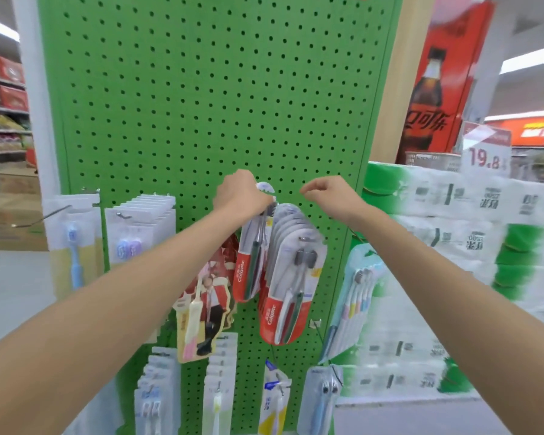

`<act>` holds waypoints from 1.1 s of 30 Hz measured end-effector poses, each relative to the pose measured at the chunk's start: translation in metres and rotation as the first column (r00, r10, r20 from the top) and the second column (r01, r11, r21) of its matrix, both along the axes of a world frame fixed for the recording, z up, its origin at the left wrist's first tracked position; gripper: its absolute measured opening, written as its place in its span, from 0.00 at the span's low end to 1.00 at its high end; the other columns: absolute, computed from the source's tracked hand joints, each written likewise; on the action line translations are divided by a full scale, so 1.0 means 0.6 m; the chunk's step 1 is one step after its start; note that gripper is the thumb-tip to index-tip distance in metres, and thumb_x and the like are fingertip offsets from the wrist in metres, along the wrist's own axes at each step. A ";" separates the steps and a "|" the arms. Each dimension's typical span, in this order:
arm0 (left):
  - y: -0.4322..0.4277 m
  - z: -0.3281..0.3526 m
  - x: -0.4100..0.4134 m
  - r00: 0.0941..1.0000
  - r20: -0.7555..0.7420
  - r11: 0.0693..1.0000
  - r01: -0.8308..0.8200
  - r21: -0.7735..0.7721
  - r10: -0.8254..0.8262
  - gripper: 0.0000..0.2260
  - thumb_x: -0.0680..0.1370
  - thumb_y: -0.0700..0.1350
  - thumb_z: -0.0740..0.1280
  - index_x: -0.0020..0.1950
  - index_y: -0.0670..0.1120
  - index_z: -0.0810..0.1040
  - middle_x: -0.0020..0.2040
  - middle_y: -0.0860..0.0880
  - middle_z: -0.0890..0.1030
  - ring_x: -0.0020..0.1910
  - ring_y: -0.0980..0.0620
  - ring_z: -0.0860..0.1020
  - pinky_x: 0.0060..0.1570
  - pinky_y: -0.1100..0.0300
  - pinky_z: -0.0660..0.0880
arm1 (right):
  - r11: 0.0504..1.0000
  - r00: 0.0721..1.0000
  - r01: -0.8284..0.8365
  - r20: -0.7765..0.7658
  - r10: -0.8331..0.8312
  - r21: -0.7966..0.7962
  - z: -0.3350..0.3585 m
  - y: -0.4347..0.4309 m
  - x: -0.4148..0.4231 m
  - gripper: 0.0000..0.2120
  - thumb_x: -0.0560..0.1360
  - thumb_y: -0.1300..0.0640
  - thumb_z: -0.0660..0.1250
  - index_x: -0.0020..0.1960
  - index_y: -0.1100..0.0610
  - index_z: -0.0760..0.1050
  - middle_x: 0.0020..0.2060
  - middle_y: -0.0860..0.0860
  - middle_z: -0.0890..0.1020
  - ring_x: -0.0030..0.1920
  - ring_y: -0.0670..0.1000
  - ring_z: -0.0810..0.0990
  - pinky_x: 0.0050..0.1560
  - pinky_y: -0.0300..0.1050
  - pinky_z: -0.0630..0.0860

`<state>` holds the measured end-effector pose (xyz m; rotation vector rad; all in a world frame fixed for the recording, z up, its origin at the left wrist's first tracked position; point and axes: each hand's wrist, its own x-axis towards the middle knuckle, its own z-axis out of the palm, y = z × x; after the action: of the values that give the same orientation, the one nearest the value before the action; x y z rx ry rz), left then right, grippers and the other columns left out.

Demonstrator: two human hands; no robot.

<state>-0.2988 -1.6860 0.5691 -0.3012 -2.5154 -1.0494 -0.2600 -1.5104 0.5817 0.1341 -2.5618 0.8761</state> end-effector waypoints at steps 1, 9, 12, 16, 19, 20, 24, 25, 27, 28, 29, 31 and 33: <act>0.003 -0.001 -0.008 1.000 0.019 1.000 0.010 -0.004 -0.010 0.12 0.74 0.49 0.73 0.41 0.44 0.74 0.31 0.50 0.69 0.28 0.52 0.65 0.27 0.62 0.62 | 1.000 0.999 -0.015 0.045 0.014 0.024 0.002 0.001 -0.010 0.13 0.82 0.59 0.60 0.62 0.59 0.78 0.61 0.53 0.79 0.49 0.46 0.76 0.53 0.40 0.71; 0.007 -0.002 -0.043 0.977 0.194 0.996 0.094 -0.001 -0.092 0.11 0.74 0.45 0.74 0.47 0.40 0.77 0.41 0.47 0.74 0.37 0.49 0.70 0.38 0.58 0.71 | 0.990 0.960 -0.114 0.264 0.090 0.078 -0.022 -0.004 -0.065 0.15 0.82 0.54 0.58 0.55 0.61 0.81 0.51 0.55 0.82 0.48 0.50 0.79 0.57 0.47 0.75; 0.005 -0.003 -0.048 0.964 0.237 0.993 0.110 0.044 -0.117 0.13 0.75 0.45 0.73 0.54 0.38 0.78 0.47 0.45 0.76 0.40 0.48 0.71 0.43 0.57 0.75 | 0.992 0.958 -0.122 0.258 0.122 -0.018 -0.025 -0.004 -0.070 0.15 0.82 0.56 0.58 0.48 0.60 0.81 0.41 0.52 0.79 0.38 0.49 0.75 0.42 0.42 0.73; 0.002 0.001 -0.039 0.930 0.328 0.983 0.129 0.133 -0.167 0.16 0.74 0.41 0.73 0.59 0.37 0.75 0.59 0.40 0.77 0.57 0.41 0.77 0.53 0.45 0.80 | 0.981 0.939 -0.135 0.298 0.172 -0.142 -0.028 0.003 -0.071 0.14 0.82 0.57 0.57 0.44 0.61 0.78 0.38 0.54 0.76 0.38 0.51 0.71 0.40 0.42 0.71; 0.002 0.006 -0.028 0.896 0.401 0.978 0.140 0.157 -0.193 0.20 0.75 0.39 0.72 0.65 0.35 0.72 0.66 0.37 0.73 0.66 0.36 0.71 0.51 0.38 0.79 | 0.984 0.943 -0.130 0.290 0.161 -0.124 -0.030 0.000 -0.071 0.14 0.82 0.57 0.58 0.48 0.63 0.78 0.41 0.59 0.79 0.41 0.52 0.74 0.42 0.43 0.73; 0.002 0.008 -0.025 0.888 0.413 0.975 0.146 0.167 -0.204 0.20 0.75 0.38 0.71 0.65 0.35 0.72 0.67 0.37 0.72 0.67 0.36 0.70 0.52 0.38 0.79 | 0.985 0.946 -0.125 0.284 0.154 -0.117 -0.030 -0.001 -0.071 0.14 0.82 0.56 0.58 0.51 0.63 0.79 0.46 0.60 0.81 0.43 0.53 0.75 0.44 0.44 0.74; -0.001 0.010 -0.025 0.870 0.448 0.975 0.142 0.174 -0.207 0.21 0.76 0.38 0.71 0.66 0.35 0.71 0.67 0.36 0.72 0.66 0.36 0.71 0.51 0.38 0.79 | 0.987 0.952 -0.118 0.270 0.144 -0.111 -0.031 -0.003 -0.071 0.15 0.83 0.52 0.58 0.63 0.57 0.77 0.59 0.60 0.80 0.53 0.55 0.79 0.52 0.50 0.76; -0.003 0.009 -0.027 0.864 0.458 0.975 0.141 0.172 -0.206 0.21 0.76 0.37 0.71 0.67 0.36 0.71 0.67 0.37 0.73 0.65 0.37 0.71 0.51 0.39 0.80 | 0.987 0.954 -0.113 0.264 0.140 -0.115 -0.031 -0.004 -0.070 0.16 0.83 0.51 0.57 0.67 0.56 0.74 0.60 0.58 0.79 0.55 0.54 0.79 0.50 0.47 0.75; -0.005 0.008 -0.030 0.850 0.480 0.973 0.150 0.175 -0.218 0.22 0.75 0.37 0.71 0.68 0.37 0.71 0.67 0.37 0.73 0.65 0.38 0.72 0.50 0.38 0.80 | 0.987 0.955 -0.113 0.263 0.141 -0.118 -0.031 -0.004 -0.069 0.18 0.84 0.50 0.55 0.69 0.55 0.72 0.61 0.56 0.78 0.57 0.54 0.78 0.47 0.45 0.74; -0.005 0.007 -0.030 0.847 0.482 0.972 0.157 0.177 -0.225 0.22 0.75 0.36 0.71 0.68 0.37 0.71 0.66 0.37 0.73 0.64 0.38 0.73 0.51 0.38 0.80 | 0.987 0.953 -0.115 0.267 0.142 -0.113 -0.031 -0.003 -0.068 0.19 0.84 0.49 0.54 0.69 0.56 0.73 0.61 0.56 0.79 0.58 0.55 0.78 0.47 0.45 0.74; -0.004 0.007 -0.030 0.847 0.481 0.971 0.161 0.177 -0.228 0.22 0.75 0.36 0.71 0.68 0.37 0.71 0.66 0.37 0.73 0.64 0.38 0.73 0.51 0.38 0.79 | 0.987 0.952 -0.115 0.273 0.141 -0.109 -0.031 -0.003 -0.068 0.19 0.84 0.49 0.53 0.68 0.56 0.74 0.61 0.56 0.78 0.59 0.55 0.78 0.49 0.46 0.74; -0.006 0.009 -0.028 0.841 0.485 0.970 0.175 0.171 -0.237 0.21 0.75 0.36 0.71 0.67 0.38 0.72 0.66 0.38 0.74 0.65 0.38 0.72 0.51 0.38 0.79 | 0.986 0.951 -0.113 0.275 0.143 -0.119 -0.031 -0.002 -0.068 0.20 0.84 0.48 0.52 0.66 0.56 0.75 0.62 0.55 0.77 0.60 0.54 0.76 0.55 0.48 0.71; -0.012 0.013 -0.028 0.815 0.516 0.964 0.209 0.165 -0.265 0.18 0.75 0.36 0.71 0.64 0.40 0.73 0.65 0.38 0.75 0.64 0.38 0.74 0.50 0.38 0.80 | 0.985 0.950 -0.106 0.277 0.141 -0.136 -0.030 -0.002 -0.069 0.20 0.84 0.48 0.52 0.65 0.57 0.75 0.62 0.55 0.77 0.60 0.53 0.75 0.58 0.49 0.71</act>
<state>-0.3153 -1.6929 0.5767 -0.3369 -2.9538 -1.5368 -0.3014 -1.5116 0.5635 0.1430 -2.7807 1.1709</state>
